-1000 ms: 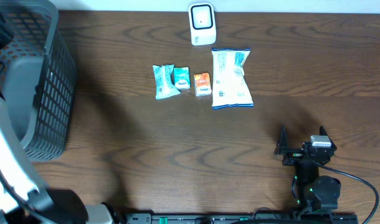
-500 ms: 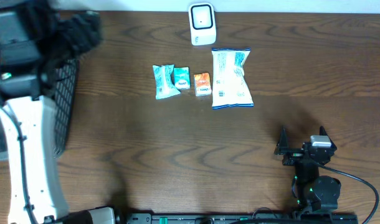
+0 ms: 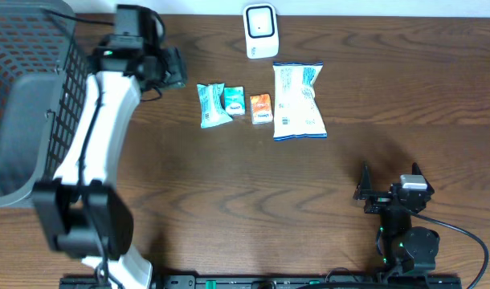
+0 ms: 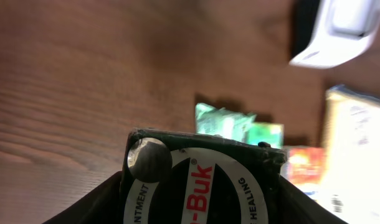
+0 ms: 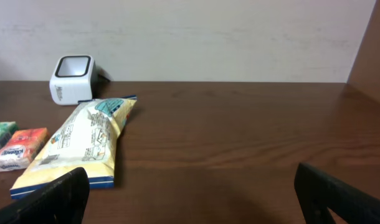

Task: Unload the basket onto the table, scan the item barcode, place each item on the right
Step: 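Carry the ointment tin out and set it left of the wipes pack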

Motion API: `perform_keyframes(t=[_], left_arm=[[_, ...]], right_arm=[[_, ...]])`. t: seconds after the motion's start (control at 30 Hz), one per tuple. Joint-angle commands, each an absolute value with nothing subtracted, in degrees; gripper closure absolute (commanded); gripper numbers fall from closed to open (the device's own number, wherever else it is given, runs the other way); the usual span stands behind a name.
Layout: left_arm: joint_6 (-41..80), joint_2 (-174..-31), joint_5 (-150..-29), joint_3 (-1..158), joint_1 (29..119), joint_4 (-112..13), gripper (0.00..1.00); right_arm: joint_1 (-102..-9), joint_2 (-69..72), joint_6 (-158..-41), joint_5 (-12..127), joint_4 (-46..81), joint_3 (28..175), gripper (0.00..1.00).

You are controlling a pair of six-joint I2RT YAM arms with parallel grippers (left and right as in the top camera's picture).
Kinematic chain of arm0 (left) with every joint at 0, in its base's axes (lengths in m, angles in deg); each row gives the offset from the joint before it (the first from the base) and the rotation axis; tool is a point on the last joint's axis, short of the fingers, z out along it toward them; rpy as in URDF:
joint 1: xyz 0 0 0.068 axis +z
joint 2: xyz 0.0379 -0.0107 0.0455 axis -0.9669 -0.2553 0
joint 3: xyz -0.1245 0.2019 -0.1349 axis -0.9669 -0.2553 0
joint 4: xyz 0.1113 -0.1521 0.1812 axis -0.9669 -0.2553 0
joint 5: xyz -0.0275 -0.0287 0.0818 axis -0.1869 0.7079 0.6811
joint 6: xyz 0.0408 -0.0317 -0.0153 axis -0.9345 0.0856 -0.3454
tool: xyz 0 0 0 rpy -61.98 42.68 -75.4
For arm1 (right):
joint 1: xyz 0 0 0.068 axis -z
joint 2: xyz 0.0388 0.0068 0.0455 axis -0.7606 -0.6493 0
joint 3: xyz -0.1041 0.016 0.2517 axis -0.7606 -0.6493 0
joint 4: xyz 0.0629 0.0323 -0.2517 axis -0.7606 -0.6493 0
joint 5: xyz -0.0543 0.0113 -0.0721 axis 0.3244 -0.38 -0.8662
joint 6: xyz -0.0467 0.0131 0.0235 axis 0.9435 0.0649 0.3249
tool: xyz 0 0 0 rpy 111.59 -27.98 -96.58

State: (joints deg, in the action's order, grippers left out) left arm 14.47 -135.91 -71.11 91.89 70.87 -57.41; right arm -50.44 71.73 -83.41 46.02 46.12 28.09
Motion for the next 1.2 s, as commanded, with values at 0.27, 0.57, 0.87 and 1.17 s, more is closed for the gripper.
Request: perform_keyframes(t=[0.27, 0.57, 0.87, 1.17], left_arm=[[13.5, -149.1, -61.2, 91.5, 70.6, -53.5, 0.39], [13.2, -152.9, -61.4, 91.5, 70.1, -52.3, 0.23], [12.2, -147.2, -61.6, 91.6, 70.1, -53.5, 0.19], [12.3, -126.3, -61.6, 91.6, 70.1, -58.8, 0.18]], right_arm=[[-50.3, 72.1, -83.0, 45.9, 45.9, 28.0, 0.01], [-50.3, 72.1, -83.0, 45.9, 45.9, 28.0, 0.01], [-50.3, 72.1, -83.0, 45.9, 45.9, 28.0, 0.01], [-50.3, 72.1, -83.0, 45.9, 45.9, 28.0, 0.01]])
